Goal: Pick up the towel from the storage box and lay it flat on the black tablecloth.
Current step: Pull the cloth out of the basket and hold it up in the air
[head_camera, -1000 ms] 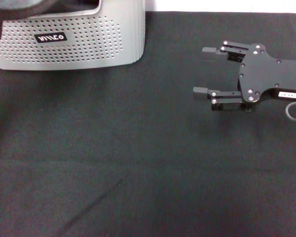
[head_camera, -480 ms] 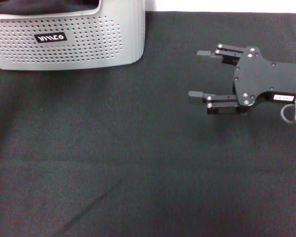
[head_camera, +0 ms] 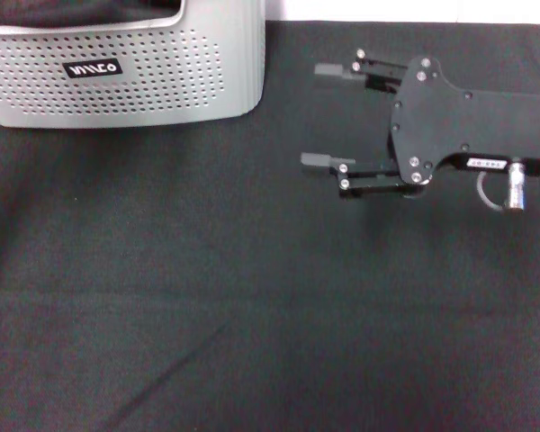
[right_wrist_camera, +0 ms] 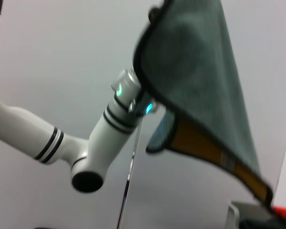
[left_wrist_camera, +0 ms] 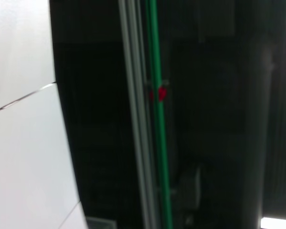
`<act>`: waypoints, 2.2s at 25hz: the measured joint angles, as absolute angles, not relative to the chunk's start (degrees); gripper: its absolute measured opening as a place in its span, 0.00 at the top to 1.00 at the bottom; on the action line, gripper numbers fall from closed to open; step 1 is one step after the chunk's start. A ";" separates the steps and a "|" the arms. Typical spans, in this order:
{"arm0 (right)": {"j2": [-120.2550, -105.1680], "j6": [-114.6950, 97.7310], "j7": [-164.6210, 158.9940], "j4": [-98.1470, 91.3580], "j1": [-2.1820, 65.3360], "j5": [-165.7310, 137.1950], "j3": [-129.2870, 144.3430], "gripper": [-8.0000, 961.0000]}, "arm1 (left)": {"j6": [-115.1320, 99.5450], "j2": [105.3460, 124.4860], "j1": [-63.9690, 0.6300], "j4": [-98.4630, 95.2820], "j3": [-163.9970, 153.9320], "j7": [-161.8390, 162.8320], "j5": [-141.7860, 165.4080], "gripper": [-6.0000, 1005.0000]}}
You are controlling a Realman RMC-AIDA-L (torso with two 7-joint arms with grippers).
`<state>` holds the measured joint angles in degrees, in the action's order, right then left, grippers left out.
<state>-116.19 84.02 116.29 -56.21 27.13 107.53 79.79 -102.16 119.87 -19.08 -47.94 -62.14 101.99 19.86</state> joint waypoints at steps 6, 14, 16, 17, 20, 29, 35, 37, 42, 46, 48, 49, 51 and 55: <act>-116.19 82.52 120.94 -56.03 27.53 111.95 83.21 0.17 | -102.14 120.10 -17.44 -43.38 -62.30 98.87 22.99 0.99; -116.20 78.14 128.78 -55.63 27.20 119.89 91.21 0.17 | -102.44 120.06 -17.23 -37.24 -64.93 94.03 24.72 0.99; -116.19 76.17 131.52 -55.63 27.26 122.21 94.38 0.17 | -102.54 120.08 -17.17 -36.56 -65.95 93.15 25.10 0.99; -116.19 75.20 132.17 -55.63 27.36 122.95 95.49 0.17 | -102.56 120.09 -17.14 -36.33 -66.49 92.71 25.15 0.99; -116.19 72.17 134.81 -55.62 27.54 125.69 98.93 0.17 | -102.61 120.22 -16.57 -36.03 -68.36 91.03 25.16 0.99; -116.19 66.57 142.92 -55.15 27.63 134.48 107.46 0.17 | -102.63 120.45 -15.44 -31.21 -72.08 87.46 24.50 0.99; -116.19 62.83 148.79 -54.94 27.50 140.43 112.92 0.17 | -102.70 120.49 -16.15 -30.29 -74.44 86.66 23.68 0.99; -116.19 62.10 150.73 -54.93 27.16 142.18 114.30 0.17 | -102.71 120.50 -16.33 -30.27 -75.81 86.63 22.61 0.99; -116.19 61.30 153.89 -54.92 26.83 145.37 116.43 0.17 | -102.74 120.50 -16.43 -30.17 -77.65 85.92 21.40 0.99; -116.19 61.01 154.75 -54.81 26.43 146.90 116.74 0.17 | -102.74 120.56 -16.48 -30.15 -79.05 85.86 20.76 0.99; -116.19 60.96 155.26 -54.70 26.28 147.69 116.83 0.17 | -102.73 120.58 -16.53 -30.15 -80.62 85.86 19.61 0.99; -116.19 60.93 155.36 -54.63 26.26 147.89 116.83 0.17 | -102.73 120.58 -16.55 -30.14 -81.44 85.86 19.02 0.99; -116.19 60.83 155.52 -54.30 26.25 148.52 116.85 0.17 | -102.73 120.58 -16.60 -30.15 -82.49 85.83 18.47 0.99; -116.19 60.81 156.30 -53.51 26.25 150.31 116.85 0.17 | -102.76 120.59 -16.64 -30.14 -83.73 85.80 18.29 0.99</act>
<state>-116.19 60.81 156.30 -53.51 26.25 150.31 116.85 -102.76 120.59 -16.64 -30.14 -83.73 85.80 18.29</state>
